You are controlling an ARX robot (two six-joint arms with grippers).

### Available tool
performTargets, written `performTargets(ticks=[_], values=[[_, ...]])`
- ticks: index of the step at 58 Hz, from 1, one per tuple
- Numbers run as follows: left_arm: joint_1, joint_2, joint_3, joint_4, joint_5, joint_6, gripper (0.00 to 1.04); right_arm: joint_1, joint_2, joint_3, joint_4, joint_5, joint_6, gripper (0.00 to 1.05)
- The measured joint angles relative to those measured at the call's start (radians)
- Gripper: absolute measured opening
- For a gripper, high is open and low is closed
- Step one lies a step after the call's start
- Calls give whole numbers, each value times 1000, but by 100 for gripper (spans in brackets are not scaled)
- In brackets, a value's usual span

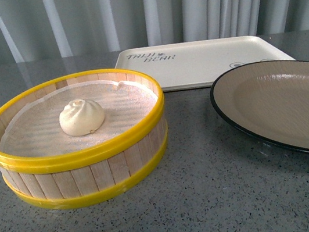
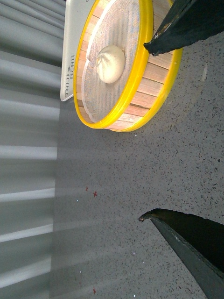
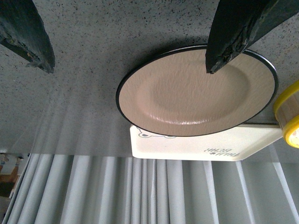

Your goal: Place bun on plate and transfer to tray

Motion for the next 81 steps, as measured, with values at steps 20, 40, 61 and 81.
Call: performTargets(ticks=[20,40,61,81], values=[[0,0,0,0,0,0,98,0,0,0,0,0,0,96],[0,0,0,0,0,0,98,0,0,0,0,0,0,96],[-163,478,225,-123,-234,-300,98,0,0,0,0,-1,0,96],[-283,1027,671,113,-49,-121,98,0,0,0,0,0,0,96]])
